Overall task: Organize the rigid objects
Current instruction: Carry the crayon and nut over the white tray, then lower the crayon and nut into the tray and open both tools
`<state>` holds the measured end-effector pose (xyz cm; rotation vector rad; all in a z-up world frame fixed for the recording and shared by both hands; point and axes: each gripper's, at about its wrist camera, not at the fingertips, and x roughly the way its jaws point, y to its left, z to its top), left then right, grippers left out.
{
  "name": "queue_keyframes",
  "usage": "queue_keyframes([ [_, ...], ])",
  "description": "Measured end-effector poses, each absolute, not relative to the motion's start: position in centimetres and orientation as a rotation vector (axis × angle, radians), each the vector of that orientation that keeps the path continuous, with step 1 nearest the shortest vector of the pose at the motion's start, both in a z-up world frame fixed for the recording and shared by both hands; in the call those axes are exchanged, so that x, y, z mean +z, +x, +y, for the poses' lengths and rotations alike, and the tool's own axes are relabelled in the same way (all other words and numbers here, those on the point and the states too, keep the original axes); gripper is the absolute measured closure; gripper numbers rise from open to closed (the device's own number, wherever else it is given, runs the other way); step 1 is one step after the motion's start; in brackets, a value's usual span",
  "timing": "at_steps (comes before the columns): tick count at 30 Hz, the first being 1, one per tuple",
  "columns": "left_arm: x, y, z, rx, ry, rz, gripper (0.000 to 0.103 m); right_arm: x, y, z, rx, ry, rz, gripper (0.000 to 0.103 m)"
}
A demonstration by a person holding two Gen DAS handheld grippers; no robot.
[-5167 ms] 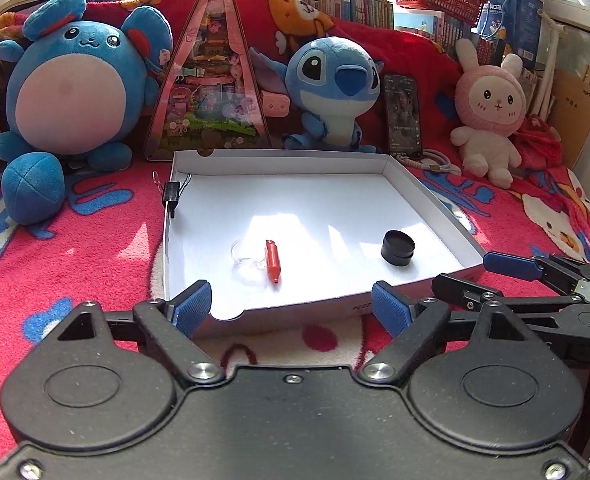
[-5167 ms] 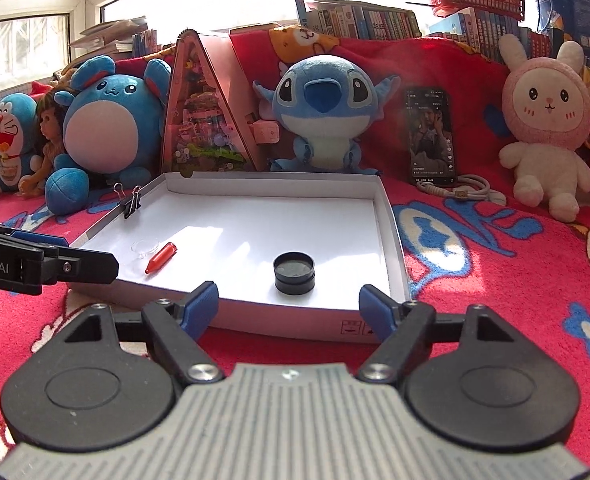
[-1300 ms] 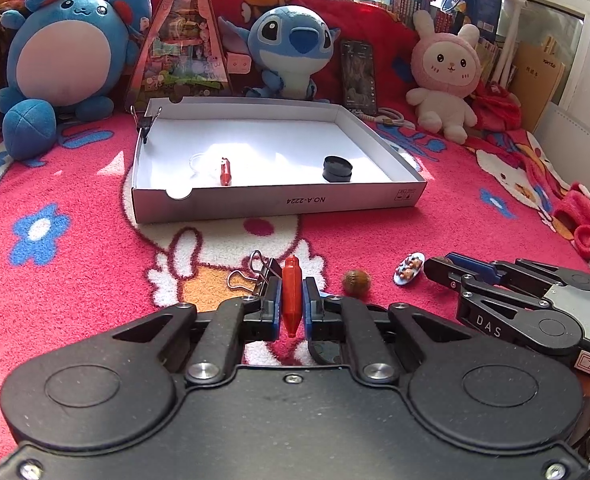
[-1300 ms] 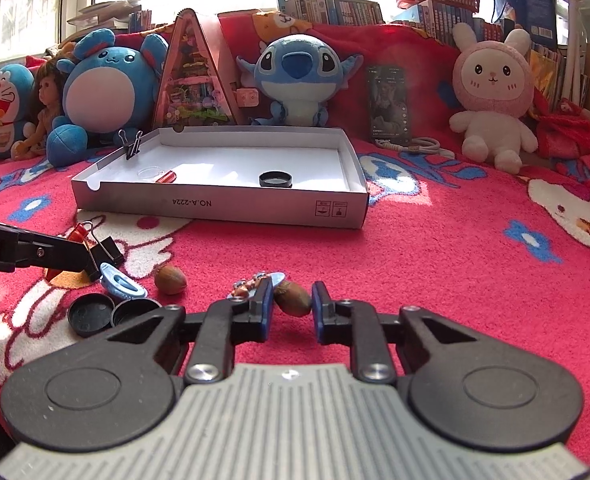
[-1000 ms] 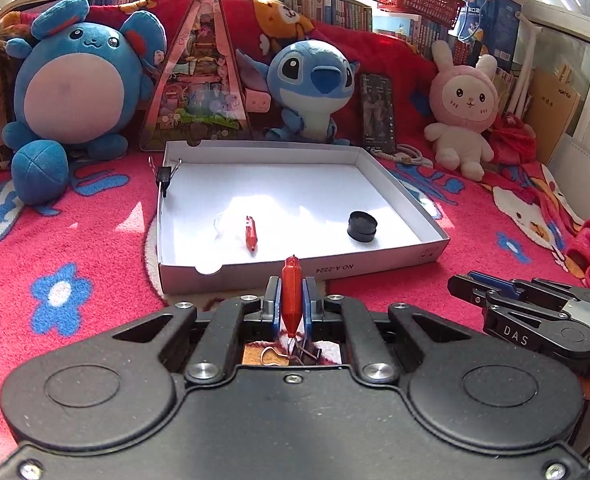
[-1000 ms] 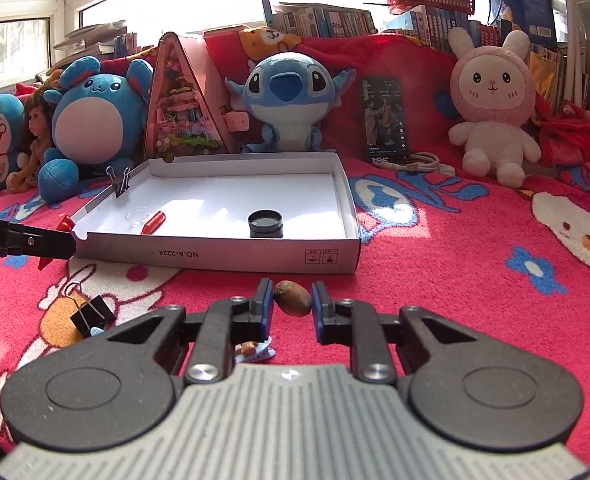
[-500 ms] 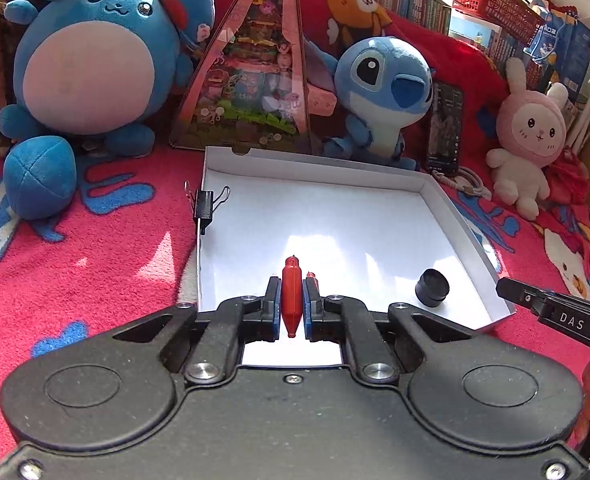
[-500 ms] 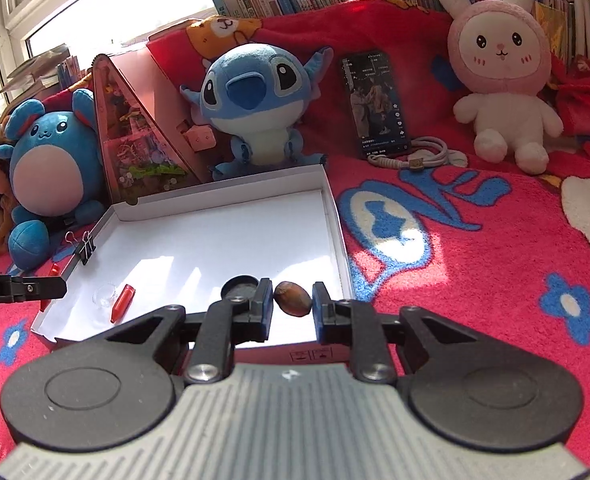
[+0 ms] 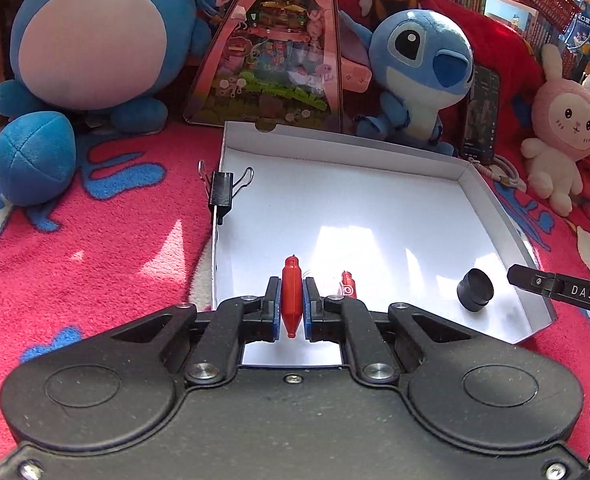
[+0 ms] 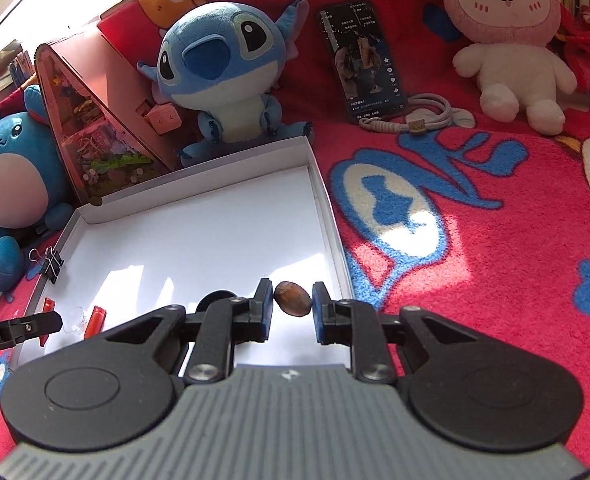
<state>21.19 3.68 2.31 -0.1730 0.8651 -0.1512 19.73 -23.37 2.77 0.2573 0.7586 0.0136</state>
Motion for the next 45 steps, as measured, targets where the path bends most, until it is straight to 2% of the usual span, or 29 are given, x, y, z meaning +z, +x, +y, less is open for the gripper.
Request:
queue_keyframes([
  [21,2.1,21.0,3.9,-0.141,-0.168,0.858,0.091,2.0,20.7,-22.9,-0.009,0.253,0.79,0.077],
  [24,2.2,20.9,3.9,-0.143,-0.166,0.852,0.084,1.9,20.7,-23.0,-0.005,0.261,0.79,0.074],
  [28,2.5,20.5,3.7,-0.144,-0.153,0.835,0.069,2.0,20.6,-23.1,-0.006,0.269,0.782,0.073],
  [35,3.3,19.6,3.6,-0.152,-0.143,0.807,0.055,2.4,19.9,-23.3,-0.004,0.273,0.763,0.072],
  [37,3.5,19.2,3.5,-0.158,-0.136,0.798,0.051,2.7,19.5,-23.3,0.0,0.264,0.752,0.063],
  [38,3.7,18.9,3.4,-0.162,-0.128,0.792,0.048,2.8,19.2,-23.2,0.003,0.259,0.746,0.055],
  [45,4.8,16.7,2.7,-0.198,-0.101,0.752,0.027,3.7,17.7,-23.0,0.022,0.224,0.705,0.045],
])
